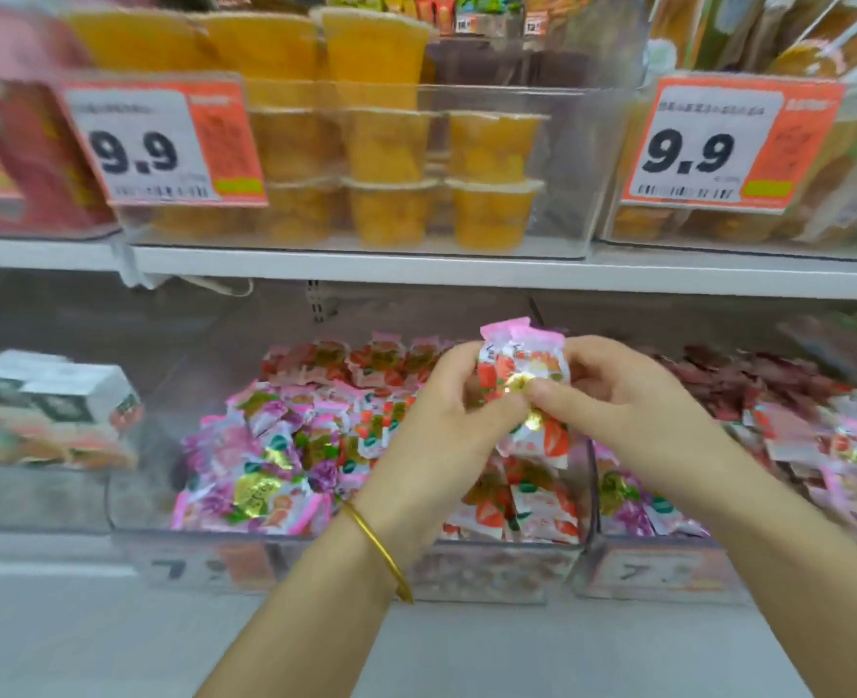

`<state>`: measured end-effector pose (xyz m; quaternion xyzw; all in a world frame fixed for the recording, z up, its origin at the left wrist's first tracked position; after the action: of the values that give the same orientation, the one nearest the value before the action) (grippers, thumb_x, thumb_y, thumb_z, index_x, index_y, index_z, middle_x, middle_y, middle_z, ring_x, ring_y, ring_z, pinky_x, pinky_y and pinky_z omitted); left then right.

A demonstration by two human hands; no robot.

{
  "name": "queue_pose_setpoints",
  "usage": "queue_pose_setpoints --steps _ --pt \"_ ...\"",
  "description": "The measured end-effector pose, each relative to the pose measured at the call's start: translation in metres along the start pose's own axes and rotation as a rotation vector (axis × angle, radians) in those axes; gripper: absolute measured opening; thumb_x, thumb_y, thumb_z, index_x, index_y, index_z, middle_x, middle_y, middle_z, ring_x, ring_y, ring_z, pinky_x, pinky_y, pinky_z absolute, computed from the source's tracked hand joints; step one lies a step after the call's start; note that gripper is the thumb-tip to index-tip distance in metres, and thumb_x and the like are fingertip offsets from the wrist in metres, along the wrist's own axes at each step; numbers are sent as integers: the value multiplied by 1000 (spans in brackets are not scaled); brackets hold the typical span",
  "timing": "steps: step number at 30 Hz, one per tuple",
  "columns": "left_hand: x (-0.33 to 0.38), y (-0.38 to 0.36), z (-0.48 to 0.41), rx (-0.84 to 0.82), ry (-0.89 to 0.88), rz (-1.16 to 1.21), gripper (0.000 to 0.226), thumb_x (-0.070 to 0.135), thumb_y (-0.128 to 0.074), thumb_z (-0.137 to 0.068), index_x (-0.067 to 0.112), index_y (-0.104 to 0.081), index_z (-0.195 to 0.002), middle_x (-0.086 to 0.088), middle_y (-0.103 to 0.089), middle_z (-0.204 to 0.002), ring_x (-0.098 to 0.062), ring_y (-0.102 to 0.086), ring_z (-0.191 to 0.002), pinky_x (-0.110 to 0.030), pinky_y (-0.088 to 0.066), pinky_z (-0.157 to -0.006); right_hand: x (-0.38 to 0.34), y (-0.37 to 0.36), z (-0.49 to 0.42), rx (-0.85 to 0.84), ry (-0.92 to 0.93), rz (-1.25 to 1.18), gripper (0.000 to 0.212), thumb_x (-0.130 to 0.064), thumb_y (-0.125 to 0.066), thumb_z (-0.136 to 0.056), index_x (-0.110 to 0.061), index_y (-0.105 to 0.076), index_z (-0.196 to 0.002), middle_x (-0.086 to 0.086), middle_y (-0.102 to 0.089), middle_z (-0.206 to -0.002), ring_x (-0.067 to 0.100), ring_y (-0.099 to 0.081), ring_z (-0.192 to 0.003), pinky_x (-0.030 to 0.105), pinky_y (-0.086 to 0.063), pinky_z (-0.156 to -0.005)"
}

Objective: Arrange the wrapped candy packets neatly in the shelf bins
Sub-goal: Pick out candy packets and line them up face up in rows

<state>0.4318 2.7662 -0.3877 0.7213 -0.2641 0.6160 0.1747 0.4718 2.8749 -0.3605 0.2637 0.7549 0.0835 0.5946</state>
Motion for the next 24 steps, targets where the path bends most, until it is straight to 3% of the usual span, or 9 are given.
queue_pose_setpoints --steps 3,6,8,11,14,19,22,24 --pt "-2 44 4 102 6 -41 25 13 -62 -86 26 -60 -108 -4 -67 -100 -20 -63 -91 -33 -50 -72 0 -38 -19 -79 -83 -129 22 -21 -71 -79 -6 -64 -93 15 -70 -90 27 -66 -73 42 -53 -68" --pt "-10 86 6 191 75 -148 41 33 -68 -73 22 -60 -111 -17 -64 -103 -29 -63 -93 -52 -53 -82 3 -79 -41 -175 -197 -230 15 -14 -71 -80 -4 -62 -84 10 -66 -69 14 -59 -55 26 -49 -52" --pt "-13 112 7 256 88 -250 46 33 -70 -74 14 -58 -115 -20 -62 -103 -33 -62 -92 -54 -50 -87 5 -99 -58 -183 -236 -206 13 -12 -72 -80 -8 -60 -77 2 -60 -60 9 -53 -47 21 -43 -46" --pt "3 159 13 481 -34 -768 35 16 -63 -84 11 -58 -118 -11 -55 -111 -23 -54 -100 -34 -42 -96 22 -109 -91 -55 -345 -193 11 -10 -72 -80 -9 -61 -80 1 -61 -60 6 -56 -44 20 -46 -42" --pt "4 176 15 498 -37 -1219 31 18 -56 -87 12 -59 -117 -9 -51 -121 -29 -43 -114 -33 -29 -99 47 -128 -114 23 -518 -245 27 -12 -73 -80 -8 -62 -105 7 -64 -84 14 -57 -63 28 -51 -56" --pt "-13 185 11 411 38 -1249 31 20 -52 -89 7 -57 -117 -8 -47 -128 -27 -38 -121 -29 -24 -103 50 -180 -153 9 -563 -284 23 -12 -66 -86 -8 -57 -107 3 -57 -71 11 -52 -55 24 -51 -48" --pt "-14 186 12 412 53 -1245 35 21 -49 -90 7 -51 -123 -8 -45 -131 -25 -36 -124 -30 -24 -104 38 -212 -176 2 -500 -221 20 -12 -63 -89 -6 -56 -106 8 -59 -85 15 -55 -61 27 -53 -57" --pt "-17 186 13 406 81 -1224 39 23 -46 -92 8 -46 -127 -7 -42 -133 -24 -33 -126 -30 -25 -105 31 -228 -185 -46 -430 -51 16 -17 -56 -93 -6 -54 -106 10 -57 -95 21 -60 -76 28 -51 -67"
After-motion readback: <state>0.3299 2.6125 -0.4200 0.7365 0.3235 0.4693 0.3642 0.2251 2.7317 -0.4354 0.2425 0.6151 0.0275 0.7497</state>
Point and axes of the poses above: each hand's wrist, its own z-axis away from the middle knuckle, its own y-axis out of the back of the hand, x = y × z, the point moved 9 cm from there along -z, towards the middle knuckle
